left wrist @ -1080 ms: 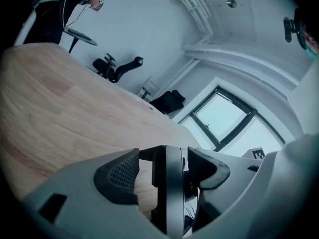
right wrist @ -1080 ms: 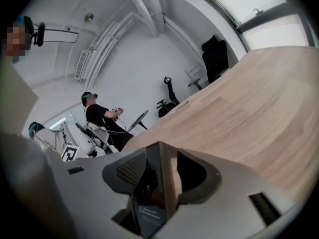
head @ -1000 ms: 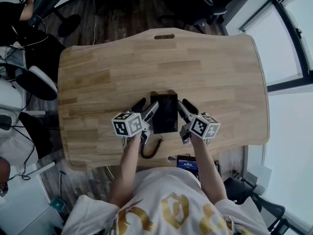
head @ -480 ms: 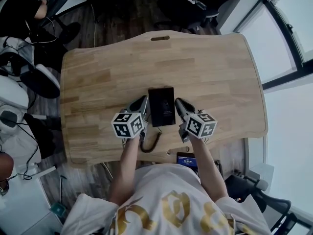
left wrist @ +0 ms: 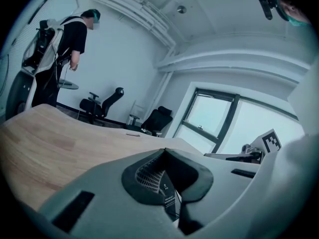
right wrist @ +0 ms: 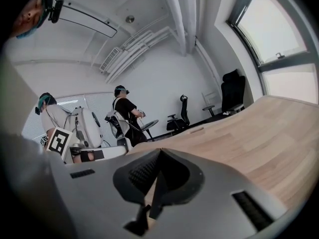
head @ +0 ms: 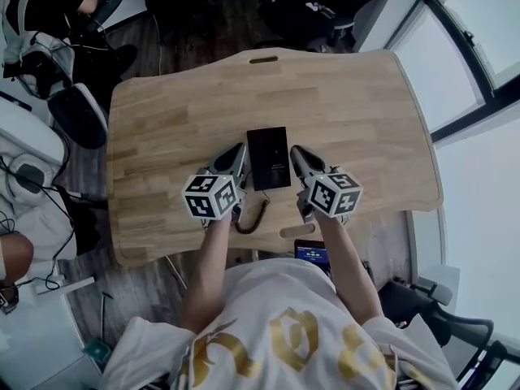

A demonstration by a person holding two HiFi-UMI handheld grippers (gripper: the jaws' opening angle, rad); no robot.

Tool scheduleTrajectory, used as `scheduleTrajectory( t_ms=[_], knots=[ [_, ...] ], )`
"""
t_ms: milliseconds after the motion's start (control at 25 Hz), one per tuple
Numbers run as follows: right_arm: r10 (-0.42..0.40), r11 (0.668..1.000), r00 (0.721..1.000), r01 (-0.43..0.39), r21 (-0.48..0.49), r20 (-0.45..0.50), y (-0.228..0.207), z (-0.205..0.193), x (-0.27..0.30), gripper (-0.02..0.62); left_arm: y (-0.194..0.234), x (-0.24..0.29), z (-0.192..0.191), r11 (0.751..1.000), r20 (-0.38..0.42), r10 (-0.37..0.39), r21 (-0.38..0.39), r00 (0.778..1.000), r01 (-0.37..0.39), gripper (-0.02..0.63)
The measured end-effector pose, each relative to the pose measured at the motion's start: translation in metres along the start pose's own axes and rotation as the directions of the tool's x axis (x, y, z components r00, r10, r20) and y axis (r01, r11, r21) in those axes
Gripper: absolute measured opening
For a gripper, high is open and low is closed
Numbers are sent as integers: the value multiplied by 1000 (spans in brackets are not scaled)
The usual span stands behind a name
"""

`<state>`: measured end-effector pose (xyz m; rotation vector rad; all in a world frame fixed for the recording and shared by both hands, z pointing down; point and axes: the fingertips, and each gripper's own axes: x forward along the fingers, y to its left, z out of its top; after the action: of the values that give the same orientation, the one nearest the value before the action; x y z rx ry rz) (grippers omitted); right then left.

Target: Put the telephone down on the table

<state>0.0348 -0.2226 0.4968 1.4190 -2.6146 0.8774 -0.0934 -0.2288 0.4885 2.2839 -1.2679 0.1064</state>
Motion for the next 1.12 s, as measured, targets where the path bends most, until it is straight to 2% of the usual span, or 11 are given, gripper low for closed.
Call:
scheduleTrajectory(
  t_ms=[360, 1120],
  knots=[
    [-32, 997, 999, 34, -66, 38, 23, -1, -38, 12, -21, -40, 4, 1000, 46, -1, 15, 999, 0, 9],
    [-42, 998, 998, 44, -47, 57, 25, -6, -46, 12, -32, -42, -1, 999, 46, -52, 19, 998, 51, 9]
  ],
)
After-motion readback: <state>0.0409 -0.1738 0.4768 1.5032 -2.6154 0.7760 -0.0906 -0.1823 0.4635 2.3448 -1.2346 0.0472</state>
